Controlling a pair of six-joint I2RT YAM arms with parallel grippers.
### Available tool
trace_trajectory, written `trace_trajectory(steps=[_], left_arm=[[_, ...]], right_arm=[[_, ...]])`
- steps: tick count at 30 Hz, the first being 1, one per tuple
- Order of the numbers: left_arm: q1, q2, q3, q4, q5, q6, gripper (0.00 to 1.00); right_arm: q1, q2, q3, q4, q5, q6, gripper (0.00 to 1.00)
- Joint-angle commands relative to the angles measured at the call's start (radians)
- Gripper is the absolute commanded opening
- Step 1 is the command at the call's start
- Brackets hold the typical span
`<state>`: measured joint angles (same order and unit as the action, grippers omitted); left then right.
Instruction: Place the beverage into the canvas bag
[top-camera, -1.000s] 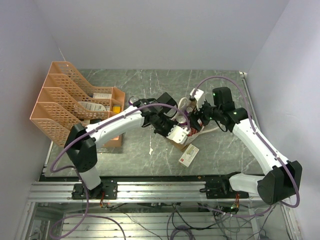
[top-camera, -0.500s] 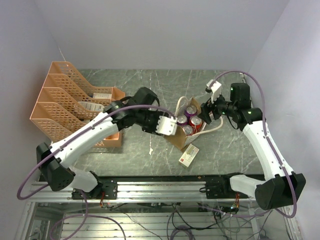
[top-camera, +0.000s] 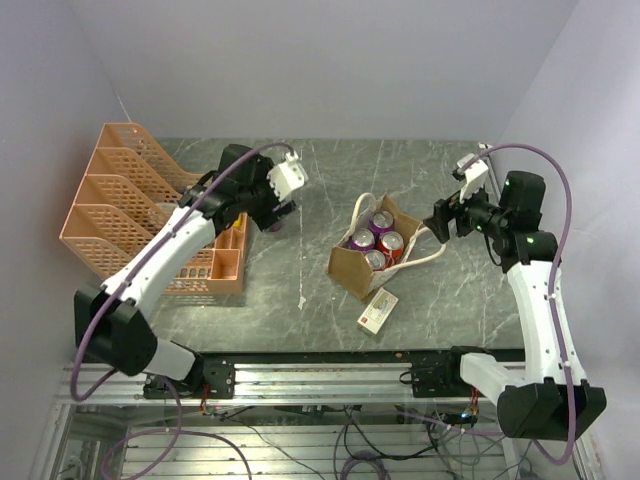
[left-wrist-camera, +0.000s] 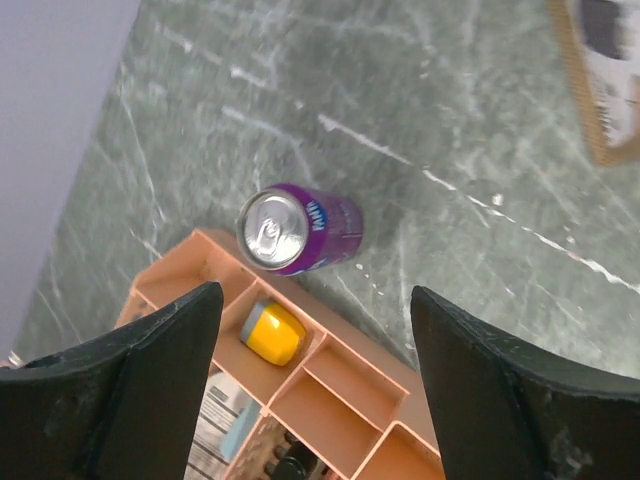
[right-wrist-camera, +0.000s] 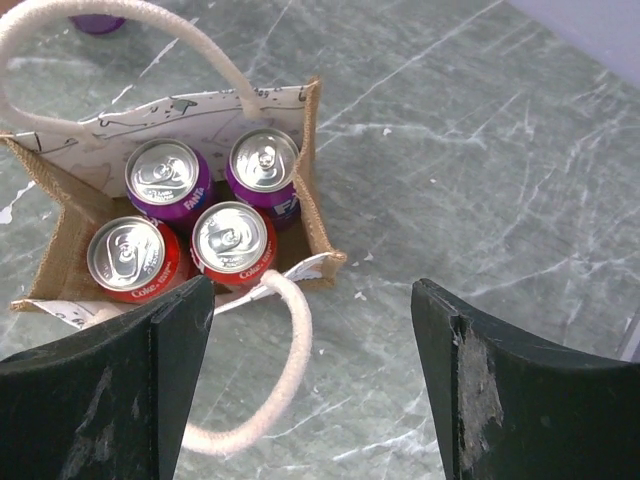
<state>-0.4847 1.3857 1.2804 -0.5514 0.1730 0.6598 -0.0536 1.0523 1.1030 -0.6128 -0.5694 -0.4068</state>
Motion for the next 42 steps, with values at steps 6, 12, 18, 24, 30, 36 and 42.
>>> trace_trajectory(steps=[6,12,18,24,30,36,42], left_arm=[[0.146,0.283,0.221,-0.042,-0.018,-0.243,1.00],[0.170,0.423,0.295,-0.078,0.044,-0.247,1.00],[0.172,0.517,0.355,-0.122,0.083,-0.248,0.96],[0.172,0.549,0.355,-0.104,0.098,-0.256,0.93],[0.172,0.575,0.350,-0.091,0.123,-0.267,0.83],[0.172,0.596,0.365,-0.105,0.132,-0.261,0.78],[0.172,0.578,0.360,-0.095,0.164,-0.249,0.65]], right_arm=[[-0.068,-0.073,-0.051,0.035,-0.074,0.032,0.81],[-0.071,-0.072,-0.063,0.042,-0.083,0.034,0.81],[-0.078,-0.069,-0.070,0.047,-0.084,0.037,0.81],[-0.088,-0.066,-0.075,0.051,-0.091,0.042,0.81],[-0.099,-0.072,-0.086,0.056,-0.105,0.049,0.81],[-0.104,-0.068,-0.087,0.061,-0.112,0.052,0.81],[-0.108,-0.067,-0.091,0.063,-0.117,0.054,0.81]])
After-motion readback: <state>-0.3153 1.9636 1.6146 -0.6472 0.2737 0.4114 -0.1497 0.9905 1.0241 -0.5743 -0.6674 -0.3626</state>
